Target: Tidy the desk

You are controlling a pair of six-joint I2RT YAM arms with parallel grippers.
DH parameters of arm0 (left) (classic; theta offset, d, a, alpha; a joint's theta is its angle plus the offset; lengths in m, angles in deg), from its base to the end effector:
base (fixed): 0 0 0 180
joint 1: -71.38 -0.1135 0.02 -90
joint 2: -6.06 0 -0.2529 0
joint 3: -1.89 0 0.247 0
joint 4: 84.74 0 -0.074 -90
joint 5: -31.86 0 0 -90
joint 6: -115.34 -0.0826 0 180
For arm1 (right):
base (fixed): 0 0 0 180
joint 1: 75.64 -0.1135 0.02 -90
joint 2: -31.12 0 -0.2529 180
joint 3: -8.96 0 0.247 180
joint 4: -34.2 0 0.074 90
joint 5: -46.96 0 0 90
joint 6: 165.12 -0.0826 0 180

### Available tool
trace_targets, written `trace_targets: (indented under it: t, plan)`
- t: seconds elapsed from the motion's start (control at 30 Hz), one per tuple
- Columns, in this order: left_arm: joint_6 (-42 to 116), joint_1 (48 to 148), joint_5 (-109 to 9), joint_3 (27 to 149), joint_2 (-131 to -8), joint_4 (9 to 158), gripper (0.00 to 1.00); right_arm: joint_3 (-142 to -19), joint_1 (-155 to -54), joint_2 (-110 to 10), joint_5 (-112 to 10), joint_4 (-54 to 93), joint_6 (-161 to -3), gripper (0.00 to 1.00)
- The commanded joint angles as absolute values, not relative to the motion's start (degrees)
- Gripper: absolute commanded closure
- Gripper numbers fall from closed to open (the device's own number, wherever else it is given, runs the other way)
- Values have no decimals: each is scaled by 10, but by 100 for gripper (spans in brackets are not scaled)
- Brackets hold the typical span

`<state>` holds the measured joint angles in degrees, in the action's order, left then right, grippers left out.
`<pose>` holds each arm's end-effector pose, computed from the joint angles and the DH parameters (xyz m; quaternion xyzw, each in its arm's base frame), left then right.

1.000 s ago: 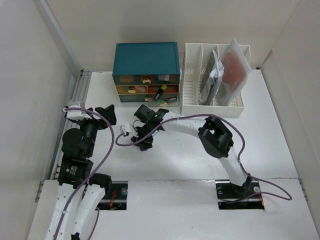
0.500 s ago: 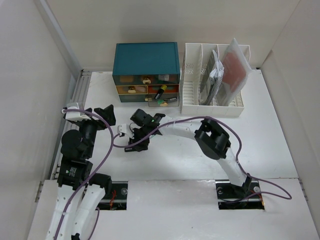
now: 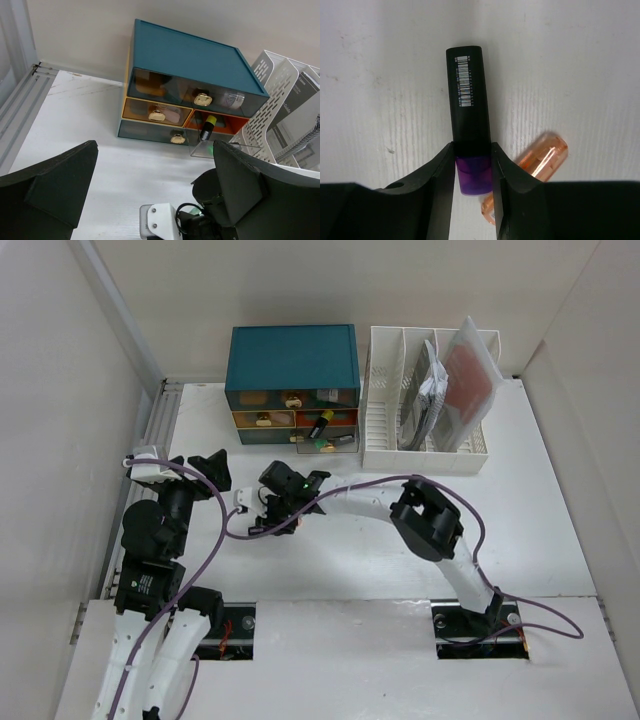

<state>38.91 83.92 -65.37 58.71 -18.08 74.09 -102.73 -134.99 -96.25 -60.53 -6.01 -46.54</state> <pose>0.1486 -0.0224 0.3814 -0.0545 0.6309 -0.1357 0.7619 0.2320 0.4402 0.1212 -0.6881 0.6492 0.2170 0.2409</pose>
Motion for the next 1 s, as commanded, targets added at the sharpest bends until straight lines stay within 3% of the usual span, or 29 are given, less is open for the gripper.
trace_targets:
  t: [0.0, 0.2, 0.5, 0.7, 0.97]
  plan:
    - [387, 841, -656, 586, -174, 765, 0, -1039, -1353, -919, -559, -88, -446, 97]
    - [387, 841, -661, 586, -174, 765, 0, -1108, -1353, -844, -473, -106, -415, 97]
    - [387, 841, -667, 586, -174, 765, 0, -1095, -1353, -782, -364, -76, -387, 97]
    - [387, 841, -667, 586, -174, 765, 0, -1101, -1304, -771, -265, -53, -371, 95]
    - [387, 841, -667, 586, -174, 765, 0, -1119, -1228, -777, -254, -53, -365, 95]
